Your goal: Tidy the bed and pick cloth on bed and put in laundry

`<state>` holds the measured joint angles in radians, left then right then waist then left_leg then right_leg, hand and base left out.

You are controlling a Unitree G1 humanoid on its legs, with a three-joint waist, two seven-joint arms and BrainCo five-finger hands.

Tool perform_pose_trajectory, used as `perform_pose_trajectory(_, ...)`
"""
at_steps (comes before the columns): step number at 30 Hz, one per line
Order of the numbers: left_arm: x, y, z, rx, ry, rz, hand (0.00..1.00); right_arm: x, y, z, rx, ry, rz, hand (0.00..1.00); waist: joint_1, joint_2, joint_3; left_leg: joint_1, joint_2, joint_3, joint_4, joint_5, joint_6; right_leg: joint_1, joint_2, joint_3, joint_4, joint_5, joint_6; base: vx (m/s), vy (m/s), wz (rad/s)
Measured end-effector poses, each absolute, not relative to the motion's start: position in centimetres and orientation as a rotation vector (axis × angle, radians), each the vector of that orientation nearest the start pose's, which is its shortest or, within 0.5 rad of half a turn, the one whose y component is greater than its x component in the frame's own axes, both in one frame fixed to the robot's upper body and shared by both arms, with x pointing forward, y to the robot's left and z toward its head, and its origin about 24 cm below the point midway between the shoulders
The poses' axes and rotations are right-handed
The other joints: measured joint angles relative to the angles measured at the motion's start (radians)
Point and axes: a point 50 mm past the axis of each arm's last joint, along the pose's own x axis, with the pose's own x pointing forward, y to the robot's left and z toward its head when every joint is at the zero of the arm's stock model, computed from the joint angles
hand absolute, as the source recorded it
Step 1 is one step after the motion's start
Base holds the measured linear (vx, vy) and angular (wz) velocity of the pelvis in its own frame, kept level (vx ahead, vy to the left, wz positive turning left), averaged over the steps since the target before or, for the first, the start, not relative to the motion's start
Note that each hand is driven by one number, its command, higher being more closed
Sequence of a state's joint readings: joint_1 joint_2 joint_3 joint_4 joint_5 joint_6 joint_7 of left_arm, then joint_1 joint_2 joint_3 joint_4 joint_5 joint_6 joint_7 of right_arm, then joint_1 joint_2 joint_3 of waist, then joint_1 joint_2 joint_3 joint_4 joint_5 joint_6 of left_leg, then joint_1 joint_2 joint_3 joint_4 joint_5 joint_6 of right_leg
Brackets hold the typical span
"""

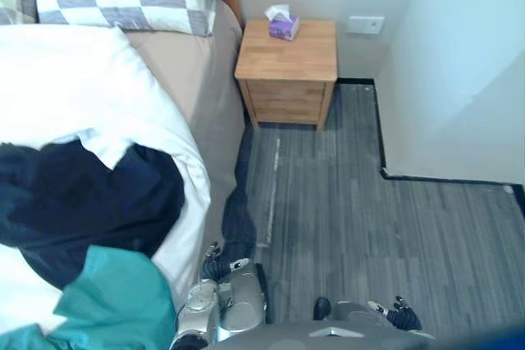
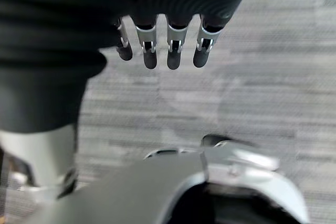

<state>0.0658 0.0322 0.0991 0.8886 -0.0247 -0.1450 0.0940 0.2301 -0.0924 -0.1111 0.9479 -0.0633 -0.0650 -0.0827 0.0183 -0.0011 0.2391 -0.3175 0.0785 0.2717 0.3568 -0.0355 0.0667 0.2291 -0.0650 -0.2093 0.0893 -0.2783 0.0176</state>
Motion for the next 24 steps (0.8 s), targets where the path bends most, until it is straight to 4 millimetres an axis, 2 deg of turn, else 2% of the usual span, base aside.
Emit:
perform_pose_trajectory(1, 14.3, 18.7, -13.5, 0.018, 0.805, 0.225, 0.0, 5.9, -20.5, -16.0, -0.116, 1.104, -0.231, 0.0, -0.003, -0.015, -0.02, 0.007, -0.021, 0.013, -0.03, 0.008, 0.013, 0.0, -0.014, -0.003, -0.007, 0.008, 0.005, 0.49, 0.141, 0.47)
perform_pose_trajectory(2, 14.4, 19.0, -13.4, 0.036, 0.801, 0.219, 0.0, 5.9, -19.9, -16.1, -0.102, 1.105, -0.225, 0.0, 0.0, -0.044, -0.036, 0.004, -0.032, 0.049, -0.055, 0.009, 0.015, -0.007, -0.024, 0.0, -0.025, 0.044, 0.017, 0.38, 0.102, 0.4)
perform_pose_trajectory(3, 14.5, 19.3, -13.4, 0.047, 0.802, 0.217, 0.0, 5.9, -19.7, -16.1, -0.095, 1.106, -0.223, 0.0, 0.001, -0.054, -0.037, 0.001, -0.028, 0.095, -0.049, 0.009, 0.018, 0.002, -0.026, 0.0, -0.041, 0.066, 0.023, 0.41, 0.154, 0.42)
perform_pose_trajectory(4, 14.4, 19.8, -13.4, 0.059, 0.808, 0.223, 0.0, 6.2, -19.4, -16.2, -0.09, 1.109, -0.22, 0.0, 0.0, -0.068, -0.035, 0.003, -0.003, 0.221, -0.01, -0.001, 0.045, 0.03, -0.029, 0.001, -0.062, 0.111, 0.035, 0.34, 0.162, 0.45)
perform_pose_trajectory(5, 14.2, 19.9, -13.5, 0.064, 0.819, 0.225, 0.0, 6.1, -19.3, -16.3, -0.086, 1.118, -0.219, 0.0, 0.0, -0.074, -0.039, 0.028, 0.014, 0.328, 0.009, -0.012, 0.063, 0.06, -0.025, 0.002, -0.064, 0.146, 0.044, 0.32, 0.166, 0.47)
perform_pose_trajectory(6, 14.0, 20.0, -13.7, 0.07, 0.829, 0.224, 0.0, 6.0, -19.3, -16.3, -0.085, 1.119, -0.219, 0.0, -0.001, -0.075, -0.043, 0.047, 0.013, 0.357, 0.003, -0.018, 0.072, 0.073, -0.023, -0.001, -0.063, 0.161, 0.044, 0.28, 0.151, 0.43)
perform_pose_trajectory(7, 13.6, 20.0, -13.9, 0.073, 0.849, 0.224, 0.0, 6.0, -19.2, -16.3, -0.083, 1.121, -0.214, 0.0, 0.001, -0.079, -0.054, 0.092, -0.007, 0.371, -0.038, -0.028, 0.083, 0.095, -0.02, -0.004, -0.06, 0.194, 0.043, 0.26, 0.137, 0.47)
perform_pose_trajectory(8, 12.9, 20.5, -14.2, 0.079, 0.876, 0.234, 0.0, 6.7, -19.9, -16.2, -0.088, 1.117, -0.219, 0.0, 0.004, -0.079, -0.077, 0.117, -0.036, 0.367, -0.095, -0.029, 0.083, 0.093, -0.007, -0.004, -0.021, 0.213, 0.055, 0.26, 0.125, 0.49)
perform_pose_trajectory(9, 12.7, 20.6, -14.3, 0.07, 0.884, 0.247, 0.0, 7.3, -20.1, -16.2, -0.09, 1.119, -0.21, 0.0, 0.01, -0.078, -0.079, 0.135, -0.044, 0.367, -0.118, -0.03, 0.085, 0.081, -0.005, -0.009, 0.023, 0.214, 0.057, 0.24, 0.104, 0.64)
perform_pose_trajectory(10, 12.4, 20.7, -14.5, 0.042, 0.901, 0.26, 0.0, 8.7, -20.9, -16.0, -0.083, 1.117, -0.174, 0.0, 0.023, -0.068, -0.084, 0.167, -0.05, 0.366, -0.158, -0.05, 0.084, 0.033, -0.008, -0.028, 0.15, 0.214, 0.058, 0.3, 0.132, 0.93)
perform_pose_trajectory(11, 11.9, 20.5, -14.8, 0.032, 0.932, 0.255, 0.0, 9.4, -22.0, -15.7, -0.095, 1.098, -0.188, 0.0, 0.026, -0.044, -0.099, 0.203, -0.061, 0.329, -0.211, -0.093, 0.09, -0.027, -0.007, -0.059, 0.327, 0.237, 0.096, 0.31, 0.119, 1.19)
perform_pose_trajectory(12, 11.7, 20.5, -14.9, 0.032, 0.947, 0.253, 0.0, 9.7, -22.4, -15.5, -0.095, 1.086, -0.205, 0.0, 0.022, -0.049, -0.101, 0.224, -0.072, 0.296, -0.237, -0.099, 0.093, -0.063, -0.019, -0.067, 0.437, 0.273, 0.149, 0.37, 0.071, 1.65)
perform_pose_trajectory(13, 11.6, 20.6, -15.0, 0.036, 0.963, 0.25, 0.0, 10.0, -23.1, -15.3, -0.108, 1.071, -0.224, 0.0, 0.011, -0.053, -0.101, 0.266, -0.094, 0.224, -0.258, -0.107, 0.096, -0.132, -0.063, -0.077, 0.652, 0.299, 0.179, 0.28, -0.016, 1.62)
perform_pose_trajectory(14, 11.5, 20.6, -15.1, 0.035, 0.973, 0.248, 0.0, 10.1, -23.6, -15.1, -0.122, 1.065, -0.231, 0.0, 0.011, -0.049, -0.1, 0.293, -0.103, 0.173, -0.256, -0.118, 0.092, -0.177, -0.098, -0.096, 0.777, 0.233, 0.15, 0.49, -0.051, 2.07)
perform_pose_trajectory(15, 11.2, 20.5, -15.2, 0.019, 0.989, 0.247, 0.0, 10.3, -23.5, -15.1, -0.128, 1.061, -0.229, 0.0, -0.004, -0.033, -0.092, 0.346, -0.096, 0.097, -0.253, -0.122, 0.067, -0.236, -0.139, -0.127, 0.875, 0.129, 0.072, 0.43, -0.057, 1.64)
perform_pose_trajectory(17, 10.9, 20.3, -15.5, 0.005, 1.011, 0.244, 0.0, 10.3, -22.4, -15.4, -0.11, 1.065, -0.209, 0.0, -0.012, -0.021, -0.089, 0.388, -0.077, 0.018, -0.254, -0.121, 0.051, -0.289, -0.159, -0.127, 0.849, 0.064, 0.058, 0.38, -0.111, 1.52)
perform_pose_trajectory(18, 10.8, 20.0, -15.6, -0.001, 1.018, 0.24, 0.0, 10.4, -21.4, -15.5, -0.092, 1.064, -0.19, 0.0, -0.015, -0.014, -0.089, 0.403, -0.052, -0.039, -0.252, -0.117, 0.043, -0.335, -0.151, -0.104, 0.771, 0.031, 0.058, 0.37, -0.233, 1.56)
perform_pose_trajectory(19, 10.8, 20.0, -15.6, -0.001, 1.017, 0.24, 0.0, 10.7, -21.5, -15.4, -0.093, 1.055, -0.189, 0.0, -0.019, -0.009, -0.087, 0.406, -0.03, -0.076, -0.251, -0.113, 0.03, -0.362, -0.142, -0.076, 0.676, 0.024, 0.064, 0.34, -0.265, 1.47)
perform_pose_trajectory(20, 10.8, 20.0, -15.6, 0.001, 1.017, 0.24, 0.0, 10.9, -21.6, -15.3, -0.101, 1.049, -0.186, 0.0, -0.022, -0.009, -0.087, 0.405, -0.021, -0.103, -0.251, -0.11, 0.02, -0.372, -0.135, -0.062, 0.603, 0.025, 0.069, 0.34, -0.381, 1.66)
perform_pose_trajectory(21, 10.8, 20.2, -15.5, 0.005, 1.011, 0.243, 0.0, 11.4, -21.6, -15.2, -0.117, 1.039, -0.183, 0.0, -0.024, -0.013, -0.085, 0.403, 0.001, -0.162, -0.254, -0.119, -0.024, -0.382, -0.124, 0.006, 0.383, 0.05, 0.087, 0.26, -0.353, 1.47)
perform_pose_trajectory(22, 10.8, 20.3, -15.5, 0.008, 1.007, 0.245, 0.0, 11.3, -21.5, -15.3, -0.118, 1.044, -0.182, 0.0, -0.023, -0.021, -0.084, 0.402, 0.004, -0.186, -0.256, -0.124, -0.046, -0.383, -0.124, 0.046, 0.298, 0.081, 0.088, 0.28, -0.495, 1.64)
perform_pose_trajectory(23, 11.0, 20.9, -15.3, 0.024, 0.992, 0.25, 0.0, 11.5, -20.7, -15.4, -0.113, 1.044, -0.165, 0.0, -0.014, -0.057, -0.087, 0.385, -0.009, -0.241, -0.257, -0.132, -0.08, -0.383, -0.136, 0.153, 0.15, 0.156, 0.087, 0.17, -0.535, 1.5)
perform_pose_trajectory(24, 11.2, 22.0, -15.0, 0.051, 0.982, 0.263, 0.0, 11.7, -19.5, -15.5, -0.094, 1.044, -0.14, 0.0, -0.013, -0.114, -0.092, 0.374, -0.035, -0.304, -0.258, -0.143, -0.12, -0.38, -0.155, 0.222, 0.102, 0.207, 0.131, 0.14, -0.554, 1.46)
